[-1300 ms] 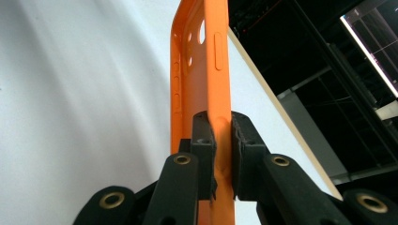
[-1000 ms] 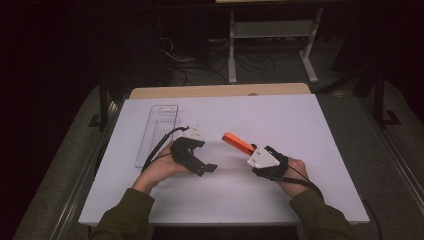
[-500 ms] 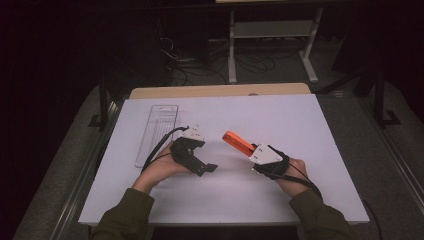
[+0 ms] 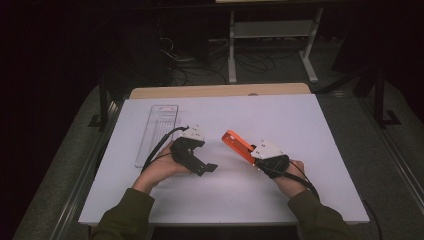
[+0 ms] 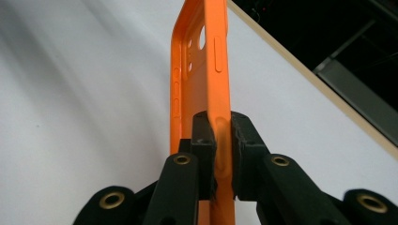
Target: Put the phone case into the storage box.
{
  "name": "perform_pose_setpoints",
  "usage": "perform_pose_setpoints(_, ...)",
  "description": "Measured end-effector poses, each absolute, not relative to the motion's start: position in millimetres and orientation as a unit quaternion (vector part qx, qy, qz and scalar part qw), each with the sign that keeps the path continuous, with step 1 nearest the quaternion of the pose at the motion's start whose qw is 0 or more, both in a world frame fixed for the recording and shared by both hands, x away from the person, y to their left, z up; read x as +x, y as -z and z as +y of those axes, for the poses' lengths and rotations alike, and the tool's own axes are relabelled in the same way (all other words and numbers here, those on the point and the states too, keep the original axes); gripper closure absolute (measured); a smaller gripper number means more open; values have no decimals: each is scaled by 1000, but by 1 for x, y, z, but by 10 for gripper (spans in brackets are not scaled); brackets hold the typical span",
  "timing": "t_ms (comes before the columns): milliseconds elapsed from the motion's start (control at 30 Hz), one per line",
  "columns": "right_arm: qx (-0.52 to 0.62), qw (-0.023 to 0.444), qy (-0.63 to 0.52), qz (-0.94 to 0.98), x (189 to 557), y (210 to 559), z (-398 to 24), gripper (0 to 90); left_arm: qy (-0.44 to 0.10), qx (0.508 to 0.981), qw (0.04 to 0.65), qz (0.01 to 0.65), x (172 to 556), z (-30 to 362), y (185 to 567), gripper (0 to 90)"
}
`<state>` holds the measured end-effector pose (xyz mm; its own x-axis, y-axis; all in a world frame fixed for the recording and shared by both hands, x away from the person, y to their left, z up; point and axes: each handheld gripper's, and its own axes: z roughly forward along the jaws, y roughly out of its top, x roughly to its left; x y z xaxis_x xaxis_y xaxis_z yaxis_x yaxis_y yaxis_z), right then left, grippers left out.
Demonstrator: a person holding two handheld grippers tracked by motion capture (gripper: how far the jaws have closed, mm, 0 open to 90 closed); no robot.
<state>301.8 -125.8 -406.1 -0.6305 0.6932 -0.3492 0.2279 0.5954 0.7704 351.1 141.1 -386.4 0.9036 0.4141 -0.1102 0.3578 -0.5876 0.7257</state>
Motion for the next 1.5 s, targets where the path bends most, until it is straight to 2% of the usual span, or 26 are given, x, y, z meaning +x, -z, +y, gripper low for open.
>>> perform_pose_setpoints(700, 359, 260, -413, 795, 309, 403, -138, 800, -37, 884, 409, 225, 354, 143, 385, 0)
perform_pose_setpoints(1200, 386, 269, -450, 759, 308, 398, -146, 802, -32, 871, 422, 248, 355, 144, 383, 0)
perform_pose_setpoints(1500, 383, 279, -455, 754, 305, 395, -145, 802, -53, 859, 432, 269, 358, 139, 379, 0)
